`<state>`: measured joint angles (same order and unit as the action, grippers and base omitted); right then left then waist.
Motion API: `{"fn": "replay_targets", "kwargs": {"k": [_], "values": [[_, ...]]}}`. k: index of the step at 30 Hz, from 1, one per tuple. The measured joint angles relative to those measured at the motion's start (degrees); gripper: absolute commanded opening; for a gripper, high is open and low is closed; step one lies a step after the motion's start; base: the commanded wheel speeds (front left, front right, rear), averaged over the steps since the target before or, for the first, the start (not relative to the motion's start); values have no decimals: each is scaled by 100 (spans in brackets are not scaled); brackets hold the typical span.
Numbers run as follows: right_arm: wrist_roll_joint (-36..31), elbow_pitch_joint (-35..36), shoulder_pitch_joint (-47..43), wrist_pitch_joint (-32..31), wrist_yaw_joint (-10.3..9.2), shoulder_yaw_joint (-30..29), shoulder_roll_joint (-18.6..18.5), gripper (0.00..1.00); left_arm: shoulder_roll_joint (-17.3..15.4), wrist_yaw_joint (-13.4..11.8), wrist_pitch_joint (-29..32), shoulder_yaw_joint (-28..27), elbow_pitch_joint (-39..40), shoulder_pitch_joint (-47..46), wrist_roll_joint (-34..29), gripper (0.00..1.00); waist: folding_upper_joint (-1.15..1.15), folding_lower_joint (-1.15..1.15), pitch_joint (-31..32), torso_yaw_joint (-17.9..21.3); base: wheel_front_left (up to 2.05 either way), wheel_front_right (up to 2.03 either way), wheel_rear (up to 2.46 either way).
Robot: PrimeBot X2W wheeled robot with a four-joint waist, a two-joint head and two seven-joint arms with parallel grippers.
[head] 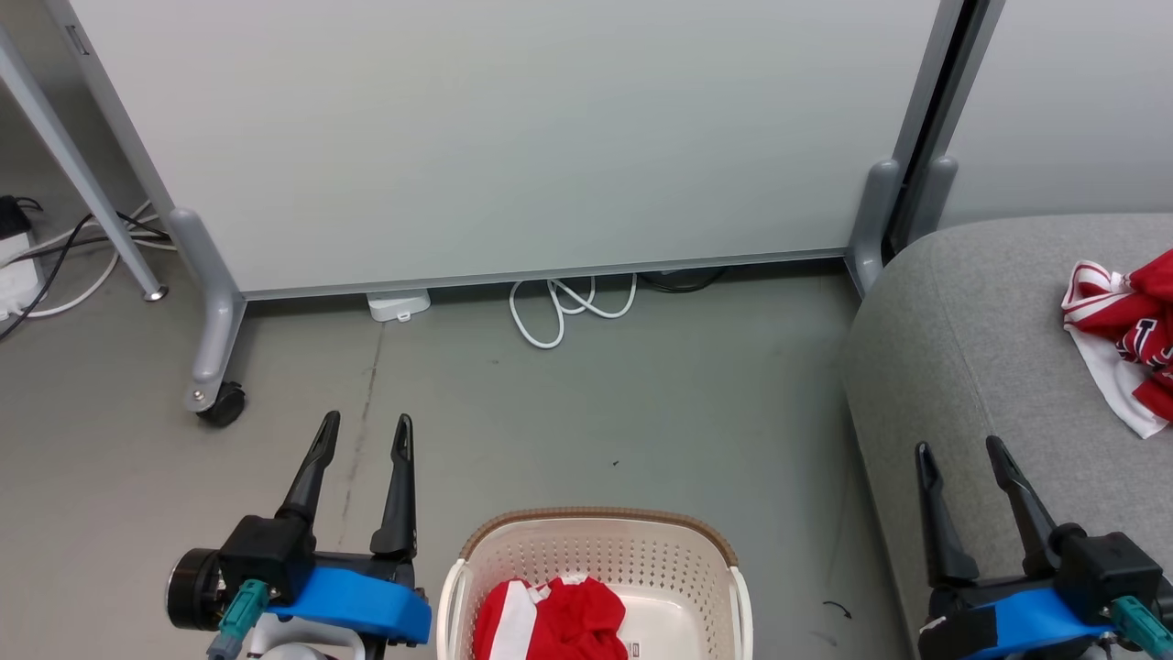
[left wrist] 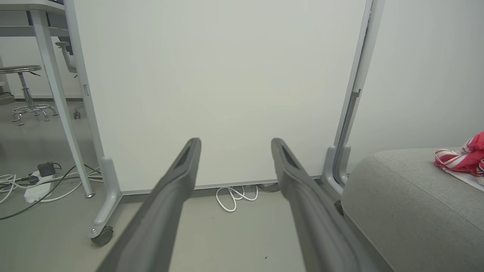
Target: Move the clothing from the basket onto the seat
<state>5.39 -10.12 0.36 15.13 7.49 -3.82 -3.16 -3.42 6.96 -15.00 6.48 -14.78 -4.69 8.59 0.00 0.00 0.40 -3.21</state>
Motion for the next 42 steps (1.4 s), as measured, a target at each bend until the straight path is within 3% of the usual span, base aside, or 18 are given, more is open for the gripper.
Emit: {"fn": "replay_targets", "kwargs": {"k": [11,24,31,42], "values": [[-16,-5,10,0,0,-2,7,100,20,14,0,22,-56,-104,-52,100,0,0,-52,17,0,0,0],[40,132,421,0,0,191,-63,100,-192,47,-1,747,-649,-1076,5,100,0,0,-570,235,0,0,0],[83,278,882,0,-1,321,-170,100,-412,48,-5,1522,-1308,-1957,59,100,0,1,-1185,423,0,0,0],[185,403,1631,0,0,465,-347,100,-590,48,-5,3244,-2896,-3268,316,100,0,1,-2276,735,0,0,0]]}}
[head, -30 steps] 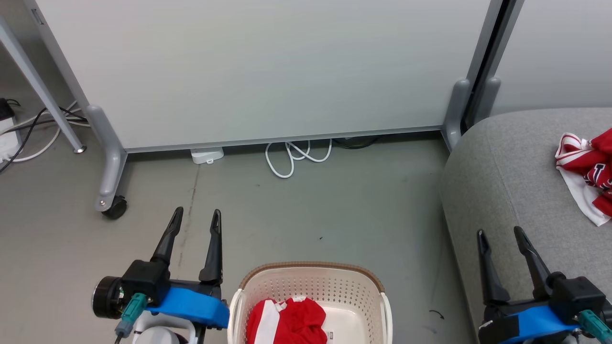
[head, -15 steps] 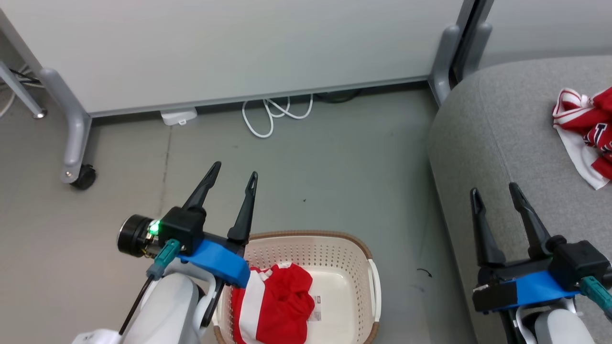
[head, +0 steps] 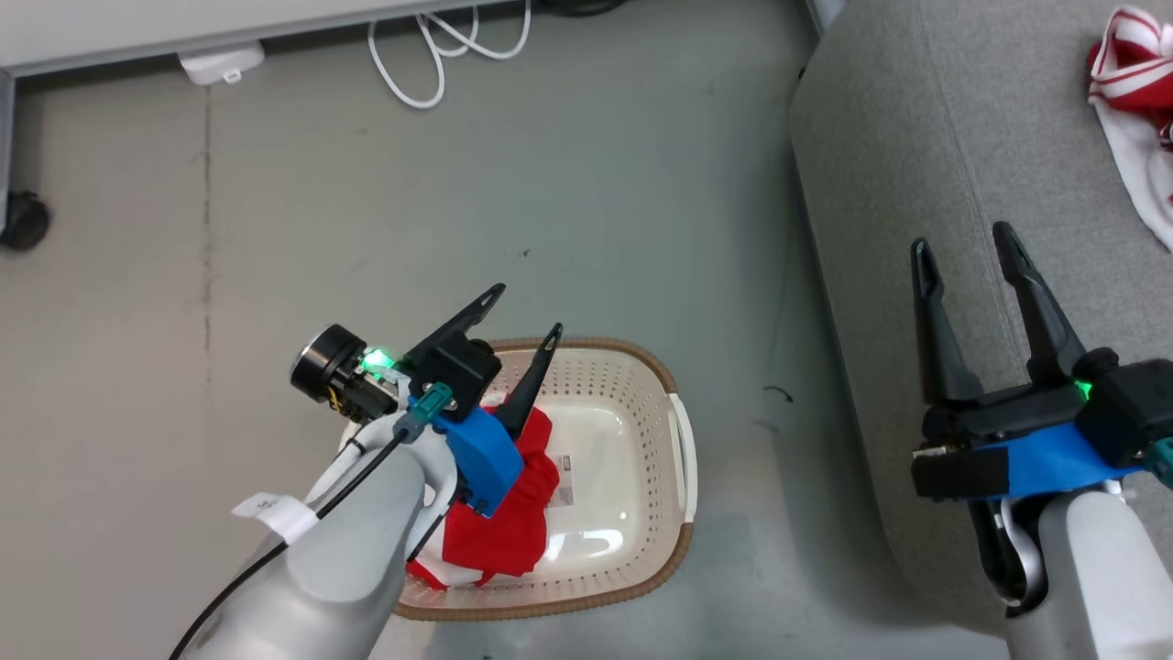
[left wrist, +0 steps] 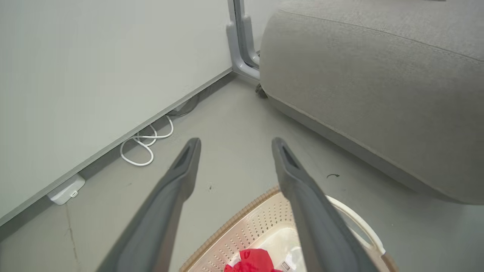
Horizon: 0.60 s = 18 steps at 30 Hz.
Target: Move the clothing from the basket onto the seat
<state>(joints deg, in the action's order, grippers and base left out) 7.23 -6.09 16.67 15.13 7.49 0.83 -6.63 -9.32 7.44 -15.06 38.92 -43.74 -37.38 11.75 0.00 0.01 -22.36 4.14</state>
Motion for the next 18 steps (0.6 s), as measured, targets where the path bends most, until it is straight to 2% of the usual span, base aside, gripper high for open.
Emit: {"fn": "replay_targets", "kwargs": {"k": [9,18], "values": [[51,131,461,-1,0,115,-24,100,-32,1,90,1395,-1068,-813,350,100,0,0,-786,222,0,0,0],[74,221,797,0,0,247,29,100,-81,1,622,2653,-1777,-1280,749,100,0,0,-1466,441,0,0,0]]}}
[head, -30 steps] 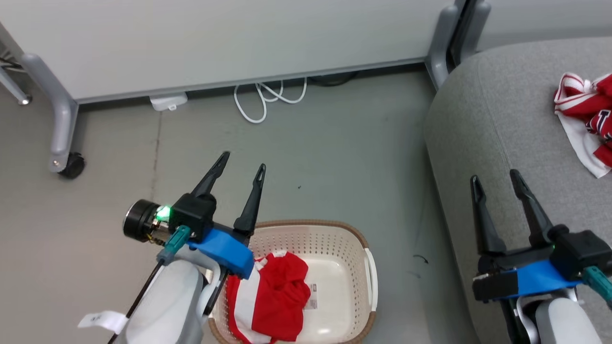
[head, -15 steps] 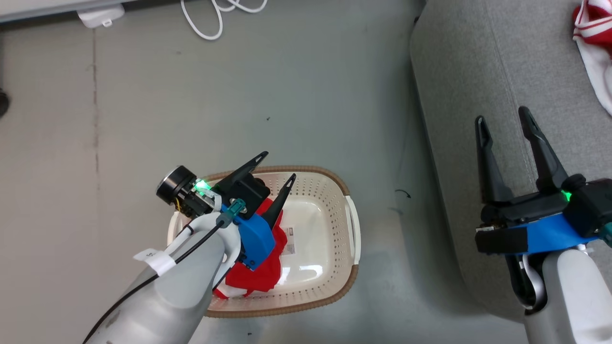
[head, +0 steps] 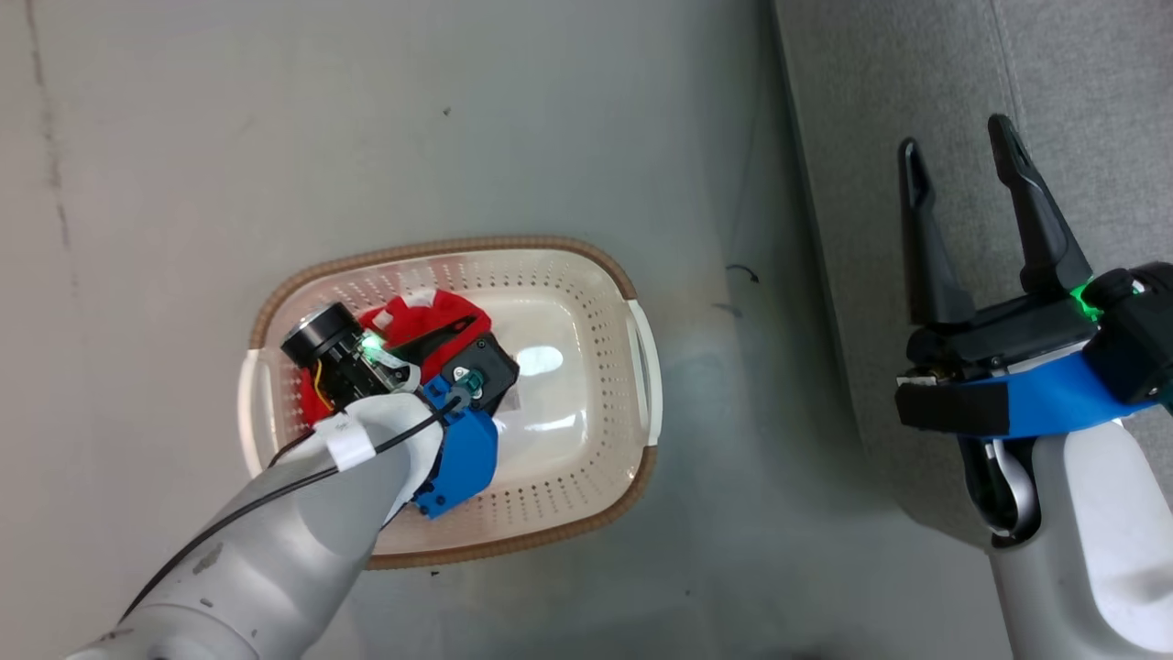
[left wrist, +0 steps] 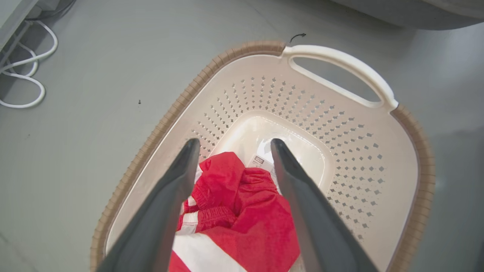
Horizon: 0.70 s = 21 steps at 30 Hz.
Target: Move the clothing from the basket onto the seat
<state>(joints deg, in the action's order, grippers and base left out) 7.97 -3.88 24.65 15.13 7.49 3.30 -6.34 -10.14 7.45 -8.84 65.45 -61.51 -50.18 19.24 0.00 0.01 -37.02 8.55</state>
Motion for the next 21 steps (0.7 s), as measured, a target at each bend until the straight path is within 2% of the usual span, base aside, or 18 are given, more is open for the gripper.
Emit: {"fn": "replay_targets", "kwargs": {"k": [4,13,17,21], "values": [[2,31,101,0,0,20,3,100,-53,0,430,415,-280,-116,197,100,0,0,-214,88,0,0,0],[18,146,301,0,0,24,37,100,-214,0,1347,759,-530,-309,286,100,0,-1,-664,237,0,0,0],[19,205,395,0,0,41,37,100,-293,0,1760,783,-519,-349,120,100,0,-1,-870,282,0,0,0],[16,274,508,0,0,54,35,100,-378,0,2053,789,-456,-388,-375,100,0,-1,-1102,313,0,0,0]]}}
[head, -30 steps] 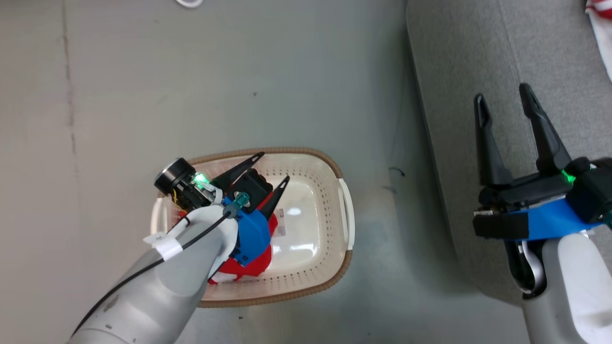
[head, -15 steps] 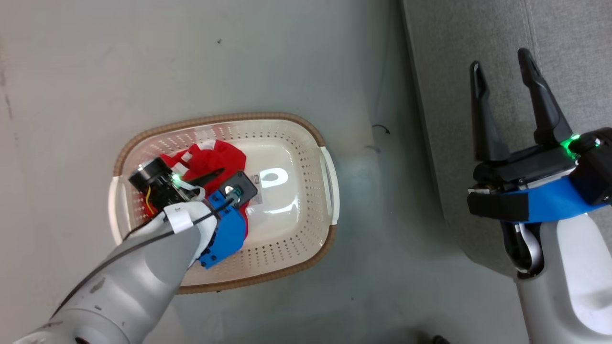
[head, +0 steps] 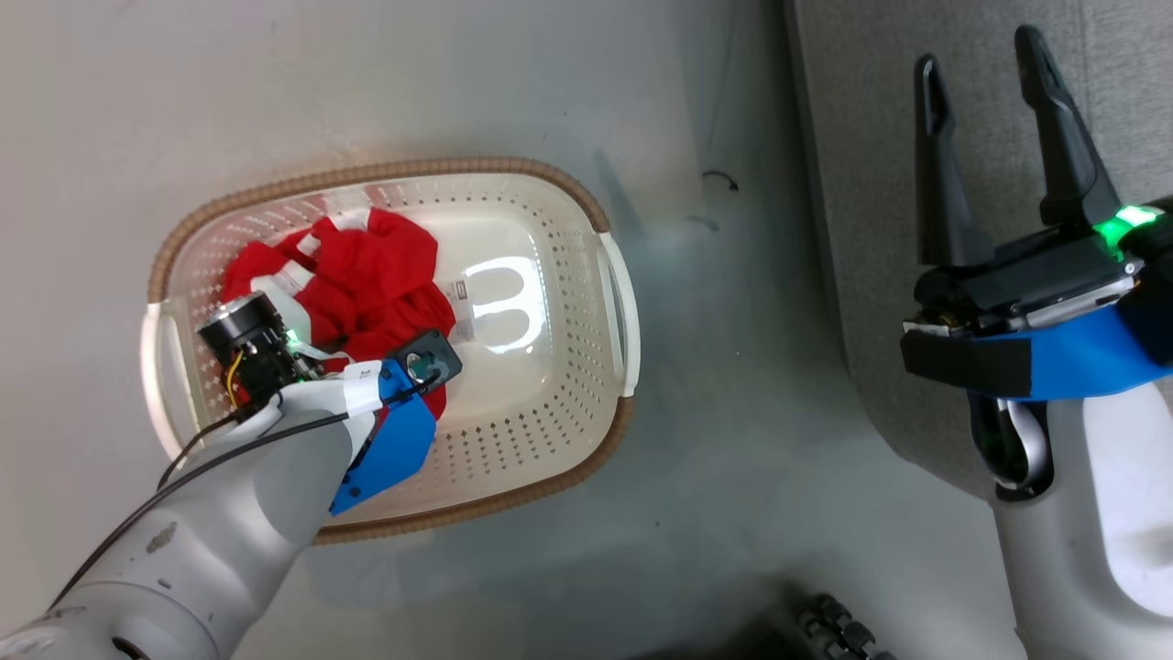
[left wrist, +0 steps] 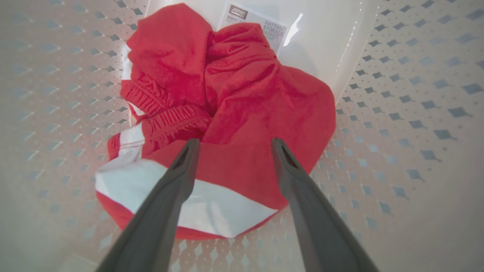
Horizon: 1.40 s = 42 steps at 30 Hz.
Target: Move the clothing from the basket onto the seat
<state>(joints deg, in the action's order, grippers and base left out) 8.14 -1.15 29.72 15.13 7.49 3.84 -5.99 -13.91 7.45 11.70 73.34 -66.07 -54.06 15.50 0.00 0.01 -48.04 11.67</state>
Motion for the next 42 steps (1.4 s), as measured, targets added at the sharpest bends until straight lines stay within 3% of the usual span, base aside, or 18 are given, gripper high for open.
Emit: {"fn": "replay_targets", "kwargs": {"k": [8,23,24,25,26,33,42], "values": [[-114,261,181,-1,0,25,-34,100,-71,0,377,1,-171,-339,-407,100,0,0,-497,37,0,0,0],[-197,515,275,0,0,-30,-58,100,259,0,432,1,-513,-624,-194,100,0,0,-1126,54,0,0,0],[-198,525,276,0,0,-34,-58,100,274,0,374,1,-521,-628,-198,47,0,-1,-1137,54,0,0,0],[-201,528,276,0,0,-38,-58,100,288,0,312,1,-526,-638,-209,15,0,-1,-1147,54,0,0,0],[-203,530,276,0,0,-43,-58,100,301,0,261,1,-533,-659,-250,0,0,-1,-1154,54,0,0,0],[-214,512,294,0,0,-66,-46,100,382,0,66,1,-616,-721,-290,0,0,-1,-1074,44,0,0,0],[-243,426,261,0,0,-154,-41,100,396,0,-869,1,-591,-731,-238,0,0,-1,-685,-40,0,0,0]]}}
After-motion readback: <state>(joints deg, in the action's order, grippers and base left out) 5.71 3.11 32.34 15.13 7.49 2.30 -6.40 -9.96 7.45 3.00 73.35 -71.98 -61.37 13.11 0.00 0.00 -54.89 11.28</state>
